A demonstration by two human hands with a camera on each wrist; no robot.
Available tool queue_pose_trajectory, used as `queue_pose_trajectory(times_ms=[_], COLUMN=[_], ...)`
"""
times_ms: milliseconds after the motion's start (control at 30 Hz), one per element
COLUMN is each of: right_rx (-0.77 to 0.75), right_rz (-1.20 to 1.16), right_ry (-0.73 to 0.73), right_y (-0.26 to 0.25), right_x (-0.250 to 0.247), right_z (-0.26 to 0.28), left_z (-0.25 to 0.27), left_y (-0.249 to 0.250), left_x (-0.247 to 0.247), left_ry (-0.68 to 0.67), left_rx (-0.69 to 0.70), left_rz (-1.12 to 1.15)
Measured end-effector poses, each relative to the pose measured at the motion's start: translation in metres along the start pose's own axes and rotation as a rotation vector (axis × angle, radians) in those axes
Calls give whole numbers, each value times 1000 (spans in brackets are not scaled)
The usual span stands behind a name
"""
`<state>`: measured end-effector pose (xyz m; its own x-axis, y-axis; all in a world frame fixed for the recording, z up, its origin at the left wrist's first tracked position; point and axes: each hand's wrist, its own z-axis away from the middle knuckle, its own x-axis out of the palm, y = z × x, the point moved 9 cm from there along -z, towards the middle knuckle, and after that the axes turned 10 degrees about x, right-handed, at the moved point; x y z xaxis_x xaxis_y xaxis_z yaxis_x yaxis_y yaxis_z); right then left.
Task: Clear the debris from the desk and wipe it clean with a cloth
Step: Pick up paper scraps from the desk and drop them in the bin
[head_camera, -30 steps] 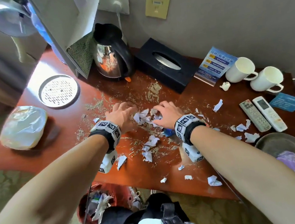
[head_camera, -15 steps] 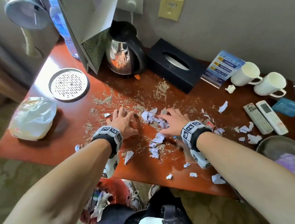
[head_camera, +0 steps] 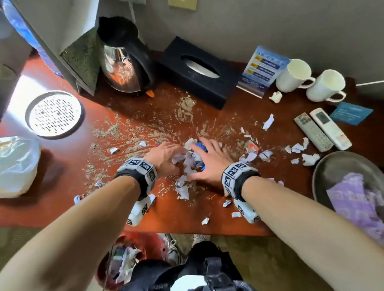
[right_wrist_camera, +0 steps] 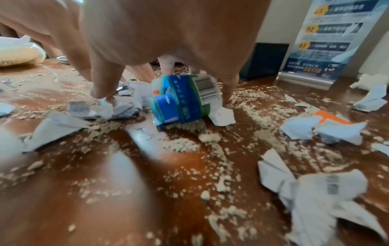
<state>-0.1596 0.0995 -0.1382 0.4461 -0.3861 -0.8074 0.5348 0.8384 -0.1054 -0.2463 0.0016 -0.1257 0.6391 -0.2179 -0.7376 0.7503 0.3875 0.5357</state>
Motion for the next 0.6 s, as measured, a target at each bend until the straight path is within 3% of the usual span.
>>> queue_pose_trajectory(times_ms=[167,433,600], right_rx=[8,-64,-103], right_rz=[-20,64,213], right_ry=[-40,-76,-80], right_y=[-16,-40,-45], right_x=[5,19,33], right_z=[-3,12,24], left_z=[27,71,80], left_y=[-19,-34,-36], left_x=[2,34,37], left_ry=[6,-239,-287], left_rx=[-29,-58,-73], left_rz=[-45,-280,-417])
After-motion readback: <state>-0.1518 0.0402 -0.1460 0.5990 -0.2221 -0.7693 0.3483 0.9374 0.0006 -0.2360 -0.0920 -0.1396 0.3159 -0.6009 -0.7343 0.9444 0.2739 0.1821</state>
